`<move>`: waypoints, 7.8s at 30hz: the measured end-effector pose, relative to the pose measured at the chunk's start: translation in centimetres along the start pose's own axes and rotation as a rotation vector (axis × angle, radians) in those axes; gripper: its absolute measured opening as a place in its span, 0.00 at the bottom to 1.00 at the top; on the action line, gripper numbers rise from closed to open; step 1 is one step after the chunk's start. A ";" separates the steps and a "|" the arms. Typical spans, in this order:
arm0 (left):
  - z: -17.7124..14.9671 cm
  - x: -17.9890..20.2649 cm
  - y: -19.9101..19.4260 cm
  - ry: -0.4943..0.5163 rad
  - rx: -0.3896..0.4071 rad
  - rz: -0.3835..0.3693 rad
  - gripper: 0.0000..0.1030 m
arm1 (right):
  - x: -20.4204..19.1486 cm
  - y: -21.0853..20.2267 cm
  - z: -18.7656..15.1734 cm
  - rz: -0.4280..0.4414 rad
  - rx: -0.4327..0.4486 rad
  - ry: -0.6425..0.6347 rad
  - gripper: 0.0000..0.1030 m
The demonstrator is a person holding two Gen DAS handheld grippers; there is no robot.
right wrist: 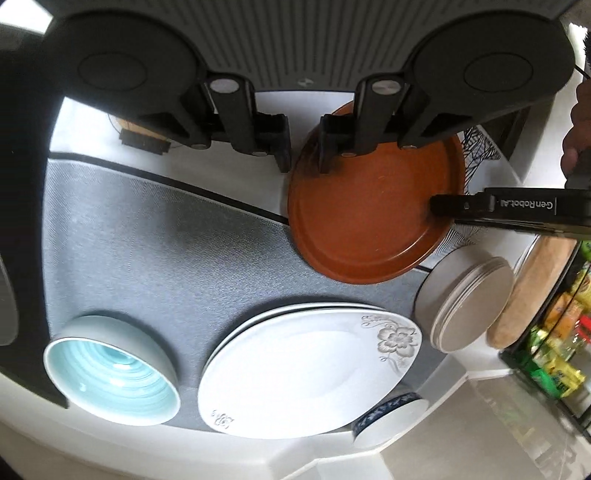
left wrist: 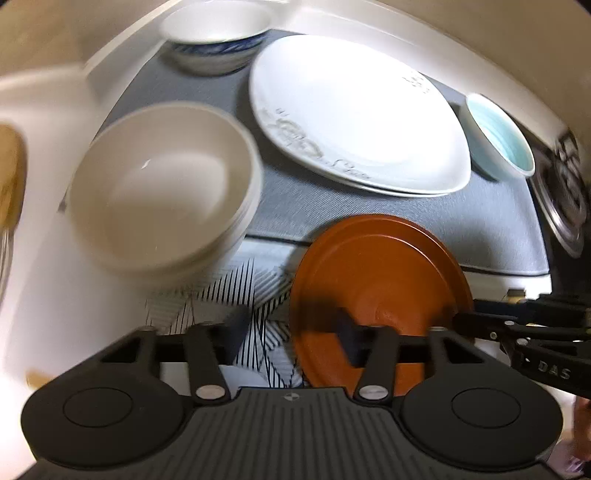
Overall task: Organize plates and bowls
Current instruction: 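Grasp the rim of the brown terracotta plate with both grippers, then lift the brown plate with both grippers over the stacked white plates, then lower the brown plate onto the white plates and open both grippers, then move both grippers to the large white bowl and grasp its rim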
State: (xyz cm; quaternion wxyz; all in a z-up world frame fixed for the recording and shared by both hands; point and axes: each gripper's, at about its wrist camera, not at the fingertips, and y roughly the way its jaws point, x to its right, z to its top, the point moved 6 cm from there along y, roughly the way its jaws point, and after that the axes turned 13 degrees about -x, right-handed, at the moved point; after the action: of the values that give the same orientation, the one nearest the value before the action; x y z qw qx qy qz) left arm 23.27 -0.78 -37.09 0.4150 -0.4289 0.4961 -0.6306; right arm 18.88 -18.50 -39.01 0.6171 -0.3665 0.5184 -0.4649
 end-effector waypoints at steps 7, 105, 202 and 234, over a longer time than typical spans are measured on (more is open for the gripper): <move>1.5 0.3 0.8 0.137 0.002 -0.004 0.32 | -0.5 -0.9 0.3 -0.090 0.051 0.081 0.44; 20.1 0.6 -3.4 0.180 0.085 -0.097 0.16 | 1.4 -5.3 15.8 -0.091 0.262 0.316 0.07; 16.7 -14.8 -2.3 -0.165 0.131 -0.122 0.19 | -11.8 3.3 22.8 0.010 0.161 0.073 0.13; 17.6 -13.9 -3.4 -0.109 0.119 -0.056 0.21 | -12.1 1.8 22.1 0.058 0.202 0.104 0.18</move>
State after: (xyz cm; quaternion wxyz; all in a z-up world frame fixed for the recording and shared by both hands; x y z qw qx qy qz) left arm 43.66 8.23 -33.08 0.4482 -0.4510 0.4222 -0.6462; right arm 40.59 -7.03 -32.80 0.6364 -0.2628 0.5105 -0.5151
